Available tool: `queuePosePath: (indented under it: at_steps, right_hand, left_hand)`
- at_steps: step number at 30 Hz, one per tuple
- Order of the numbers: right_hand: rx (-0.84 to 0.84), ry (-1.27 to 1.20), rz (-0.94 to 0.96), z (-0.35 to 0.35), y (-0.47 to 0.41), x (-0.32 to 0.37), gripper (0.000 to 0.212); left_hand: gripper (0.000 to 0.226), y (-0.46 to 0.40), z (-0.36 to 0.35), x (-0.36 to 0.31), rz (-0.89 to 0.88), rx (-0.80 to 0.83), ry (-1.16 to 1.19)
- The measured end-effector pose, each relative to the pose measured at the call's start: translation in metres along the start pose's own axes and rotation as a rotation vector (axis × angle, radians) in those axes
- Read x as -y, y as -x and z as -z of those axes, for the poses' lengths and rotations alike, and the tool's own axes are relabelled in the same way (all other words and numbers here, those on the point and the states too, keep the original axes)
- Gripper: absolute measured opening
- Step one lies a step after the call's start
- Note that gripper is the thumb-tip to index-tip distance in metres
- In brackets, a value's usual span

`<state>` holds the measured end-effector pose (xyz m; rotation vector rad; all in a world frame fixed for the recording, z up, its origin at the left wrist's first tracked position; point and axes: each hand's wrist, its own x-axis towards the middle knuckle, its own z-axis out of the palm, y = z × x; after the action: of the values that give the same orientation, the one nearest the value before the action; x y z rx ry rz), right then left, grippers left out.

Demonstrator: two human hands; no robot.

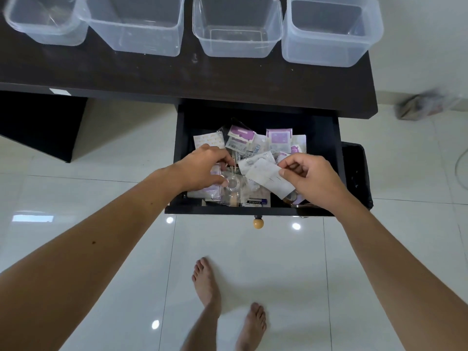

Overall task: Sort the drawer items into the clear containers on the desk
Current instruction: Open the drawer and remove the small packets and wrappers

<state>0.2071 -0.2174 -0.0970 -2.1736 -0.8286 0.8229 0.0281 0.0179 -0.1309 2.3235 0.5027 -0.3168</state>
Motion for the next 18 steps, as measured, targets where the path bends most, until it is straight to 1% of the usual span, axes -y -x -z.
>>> queuePosePath:
  at_steps: [2, 4, 7, 11, 15, 18]
  right_hand:
    - [-0.002, 0.001, -0.002, 0.000, 0.000, 0.001, 0.011]
    - [-0.002, -0.002, -0.006, -0.001, 0.000, 0.001, 0.009]
    - [0.008, -0.016, -0.002, -0.003, -0.001, 0.003, 0.008]
    - [0.018, -0.013, 0.009, -0.004, -0.002, 0.006, 0.009]
    - [0.018, -0.031, 0.013, -0.001, -0.005, 0.009, 0.011]
    - [0.007, -0.066, 0.018, 0.003, -0.008, 0.013, 0.008]
  left_hand:
    - [0.051, 0.000, 0.008, 0.004, 0.006, 0.064, -0.077]
    - [0.053, 0.000, 0.014, 0.007, 0.014, 0.092, -0.092]
    - [0.045, 0.000, 0.022, 0.005, 0.034, 0.106, -0.054]
    - [0.030, 0.001, 0.027, 0.001, 0.011, 0.054, -0.076]
    - [0.019, 0.002, 0.034, -0.005, -0.001, 0.015, 0.016]
    - [0.010, 0.001, 0.036, -0.009, 0.007, -0.034, 0.102]
